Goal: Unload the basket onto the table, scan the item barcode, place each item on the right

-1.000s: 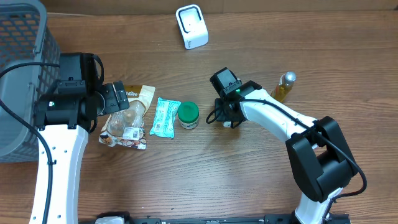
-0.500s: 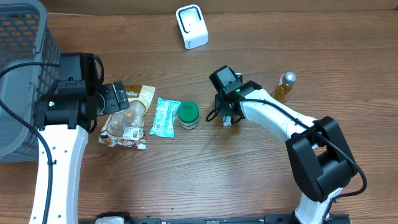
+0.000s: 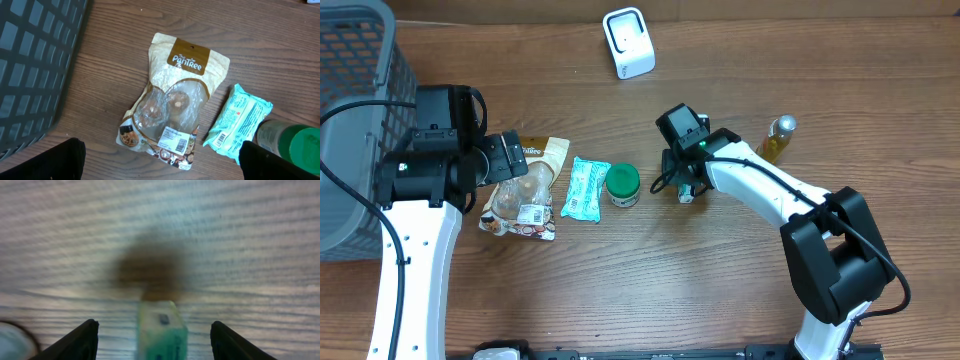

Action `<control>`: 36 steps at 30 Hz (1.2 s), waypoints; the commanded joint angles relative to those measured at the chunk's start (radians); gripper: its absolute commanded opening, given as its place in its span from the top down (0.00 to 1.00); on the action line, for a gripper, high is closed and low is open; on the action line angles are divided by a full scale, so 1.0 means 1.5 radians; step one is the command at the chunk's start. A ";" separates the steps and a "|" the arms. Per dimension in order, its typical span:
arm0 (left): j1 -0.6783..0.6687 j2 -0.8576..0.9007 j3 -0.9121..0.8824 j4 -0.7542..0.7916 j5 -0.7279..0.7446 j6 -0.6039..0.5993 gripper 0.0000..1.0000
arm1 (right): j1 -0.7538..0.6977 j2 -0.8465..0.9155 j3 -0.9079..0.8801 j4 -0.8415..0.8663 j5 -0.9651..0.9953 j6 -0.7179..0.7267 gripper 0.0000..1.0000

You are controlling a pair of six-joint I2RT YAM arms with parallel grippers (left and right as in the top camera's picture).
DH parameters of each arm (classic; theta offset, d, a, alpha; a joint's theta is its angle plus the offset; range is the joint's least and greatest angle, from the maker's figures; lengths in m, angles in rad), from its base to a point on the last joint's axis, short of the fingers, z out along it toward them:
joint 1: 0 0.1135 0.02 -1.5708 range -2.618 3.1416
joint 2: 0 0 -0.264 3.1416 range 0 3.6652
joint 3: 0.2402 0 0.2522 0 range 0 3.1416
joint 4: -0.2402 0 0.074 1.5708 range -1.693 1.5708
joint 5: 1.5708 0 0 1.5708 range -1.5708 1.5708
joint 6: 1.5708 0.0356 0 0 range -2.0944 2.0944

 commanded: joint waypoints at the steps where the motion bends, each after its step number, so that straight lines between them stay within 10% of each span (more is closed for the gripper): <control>1: -0.002 0.003 0.009 0.001 0.000 -0.007 0.00 | -0.012 -0.033 0.076 -0.004 0.012 -0.001 0.30; 21: -0.002 0.003 0.009 0.001 0.001 -0.007 0.00 | -0.079 -0.035 0.077 -0.181 0.011 -0.001 0.34; 28: -0.002 0.003 0.009 0.001 0.001 -0.007 0.01 | -0.079 -0.035 0.051 -0.207 -0.029 0.000 0.72; 36: -0.002 0.003 0.009 0.001 0.001 -0.007 0.01 | -0.079 -0.035 0.040 -0.196 -0.042 0.000 0.94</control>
